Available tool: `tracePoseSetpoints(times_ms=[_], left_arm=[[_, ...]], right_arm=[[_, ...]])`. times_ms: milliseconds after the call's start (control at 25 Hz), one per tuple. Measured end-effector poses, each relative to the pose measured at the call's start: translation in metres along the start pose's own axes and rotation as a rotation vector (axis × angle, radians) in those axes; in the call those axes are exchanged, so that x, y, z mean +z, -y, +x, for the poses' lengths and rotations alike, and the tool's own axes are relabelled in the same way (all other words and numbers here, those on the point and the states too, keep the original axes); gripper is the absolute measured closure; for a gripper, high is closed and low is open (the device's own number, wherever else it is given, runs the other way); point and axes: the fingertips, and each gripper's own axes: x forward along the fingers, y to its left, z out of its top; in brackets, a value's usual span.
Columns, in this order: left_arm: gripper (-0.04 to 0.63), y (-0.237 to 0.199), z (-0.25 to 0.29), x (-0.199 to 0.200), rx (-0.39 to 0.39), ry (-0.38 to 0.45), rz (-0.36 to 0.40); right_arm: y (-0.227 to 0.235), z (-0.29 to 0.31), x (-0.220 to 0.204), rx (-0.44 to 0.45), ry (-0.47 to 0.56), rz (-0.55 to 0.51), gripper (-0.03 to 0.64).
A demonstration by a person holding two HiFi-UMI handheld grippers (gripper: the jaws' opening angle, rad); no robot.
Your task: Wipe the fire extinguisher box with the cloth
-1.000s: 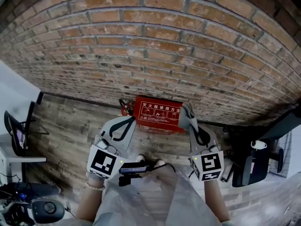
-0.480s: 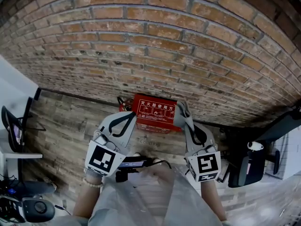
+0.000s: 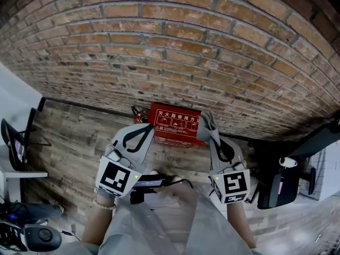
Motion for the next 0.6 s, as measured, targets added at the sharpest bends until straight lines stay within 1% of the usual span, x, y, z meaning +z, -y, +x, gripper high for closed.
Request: tracePoseSetpoints(times_ms=[240, 600], left_arm=[[0.597, 0.001, 0.003, 0.001, 0.002, 0.011, -0.011], [0.597, 0.005, 0.010, 0.000, -0.014, 0.011, -0.008]], right_arm=[[0.002, -0.001, -0.004, -0.007, -0.013, 0.001, 0.598], [0.001, 0.000, -0.015, -0.006, -0.048, 0.001, 0.598]])
